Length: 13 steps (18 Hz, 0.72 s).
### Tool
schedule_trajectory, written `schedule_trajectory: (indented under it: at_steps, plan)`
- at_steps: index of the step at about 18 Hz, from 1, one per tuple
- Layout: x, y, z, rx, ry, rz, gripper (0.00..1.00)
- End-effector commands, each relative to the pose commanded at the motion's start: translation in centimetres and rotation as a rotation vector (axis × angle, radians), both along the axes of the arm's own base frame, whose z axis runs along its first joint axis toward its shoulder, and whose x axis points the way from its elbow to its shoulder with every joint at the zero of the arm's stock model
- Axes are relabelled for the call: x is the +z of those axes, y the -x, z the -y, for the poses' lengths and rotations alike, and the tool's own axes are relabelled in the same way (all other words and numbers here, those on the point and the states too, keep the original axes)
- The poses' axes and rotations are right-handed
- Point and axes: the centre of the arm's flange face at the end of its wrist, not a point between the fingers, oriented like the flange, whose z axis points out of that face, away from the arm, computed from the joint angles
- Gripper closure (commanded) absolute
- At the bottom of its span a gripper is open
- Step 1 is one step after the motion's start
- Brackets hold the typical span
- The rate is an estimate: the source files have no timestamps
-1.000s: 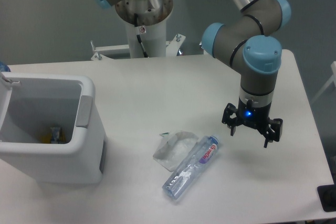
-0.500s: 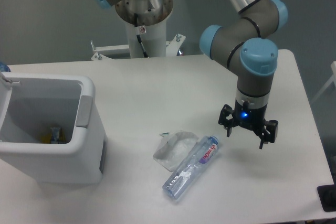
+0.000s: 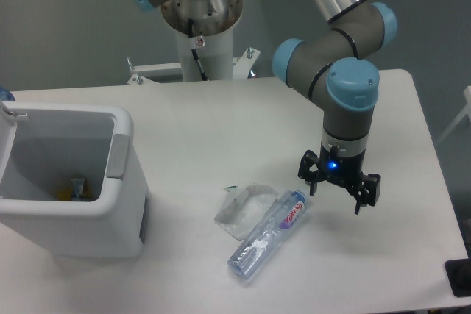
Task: Place the trash in the trash can
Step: 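Move the gripper over the crumpled clear plastic bag and lower it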
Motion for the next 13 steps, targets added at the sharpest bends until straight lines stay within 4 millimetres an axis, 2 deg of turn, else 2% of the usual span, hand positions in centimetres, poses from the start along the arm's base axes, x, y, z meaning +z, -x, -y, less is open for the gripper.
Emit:
schedule_trajectory:
  at_steps: [2,6,10,13]
  plan:
    - [0.5,-0.5,-0.2,-0.001,-0.005,-0.003,0.0]
    - [0.6,-4.2,-3.1,-0.046,-0.012,0.01,0.0]
    - [-1.9,-9.6,-5.7,-0.13,0.023,0.054,0.0]
    - [-3.4,-13.1,-6.3,-0.183,0.051,0.081,0.0]
